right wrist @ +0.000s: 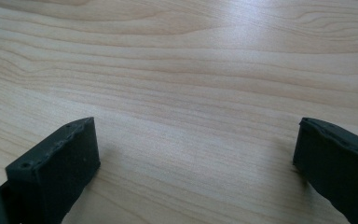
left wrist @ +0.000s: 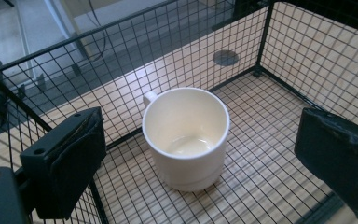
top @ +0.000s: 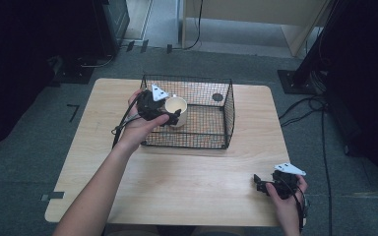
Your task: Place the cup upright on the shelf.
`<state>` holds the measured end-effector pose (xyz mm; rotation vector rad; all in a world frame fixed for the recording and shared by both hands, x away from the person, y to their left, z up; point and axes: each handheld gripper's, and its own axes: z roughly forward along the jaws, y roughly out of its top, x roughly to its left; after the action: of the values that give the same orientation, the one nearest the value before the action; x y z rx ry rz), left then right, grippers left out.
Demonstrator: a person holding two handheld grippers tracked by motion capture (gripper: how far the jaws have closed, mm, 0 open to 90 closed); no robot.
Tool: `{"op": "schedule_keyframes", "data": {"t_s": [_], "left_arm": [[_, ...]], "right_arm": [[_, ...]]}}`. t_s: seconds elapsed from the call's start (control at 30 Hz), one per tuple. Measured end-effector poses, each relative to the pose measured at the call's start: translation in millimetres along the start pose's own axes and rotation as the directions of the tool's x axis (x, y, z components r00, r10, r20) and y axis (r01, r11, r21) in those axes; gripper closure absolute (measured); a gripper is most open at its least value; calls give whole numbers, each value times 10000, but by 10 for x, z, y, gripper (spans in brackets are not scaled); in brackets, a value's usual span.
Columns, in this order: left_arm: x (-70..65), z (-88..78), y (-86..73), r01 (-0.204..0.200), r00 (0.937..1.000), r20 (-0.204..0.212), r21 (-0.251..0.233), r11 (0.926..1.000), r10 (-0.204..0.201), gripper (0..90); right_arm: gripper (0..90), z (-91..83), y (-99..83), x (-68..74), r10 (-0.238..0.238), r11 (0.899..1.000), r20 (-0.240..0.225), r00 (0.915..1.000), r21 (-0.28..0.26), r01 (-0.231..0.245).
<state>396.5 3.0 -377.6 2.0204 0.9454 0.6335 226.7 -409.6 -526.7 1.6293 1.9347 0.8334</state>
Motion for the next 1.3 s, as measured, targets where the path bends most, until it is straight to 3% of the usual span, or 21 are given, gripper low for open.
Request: {"op": "schedule_keyframes", "data": {"t_s": [0.13,0.37,0.57,1.03,1.1,1.3], "left_arm": [[-37,-102,-98,-152,9996,-258,-22,9999,151,27],[-61,-300,-305,213,9995,-217,-289,9994,-219,28],[-71,-424,-429,227,9991,-336,-389,9990,-240,28],[-11,-734,-965,931,9937,-591,-423,9948,-955,28],[20,-776,-1100,1091,9915,-669,-361,9934,-1113,28],[75,-850,-1296,1474,9860,-729,-432,9881,-1503,28]], "right_arm": [[0,0,0,0,-6,10000,-4,10000,2,6],[0,0,0,0,-2,10000,1,10000,0,2],[0,0,0,-1,-11,10000,1,10000,-1,11],[0,0,0,0,-11,10000,0,10000,4,11],[0,-1,0,0,-7,10000,0,10000,3,7],[0,-1,0,0,-18,10000,3,10000,11,18]]}}
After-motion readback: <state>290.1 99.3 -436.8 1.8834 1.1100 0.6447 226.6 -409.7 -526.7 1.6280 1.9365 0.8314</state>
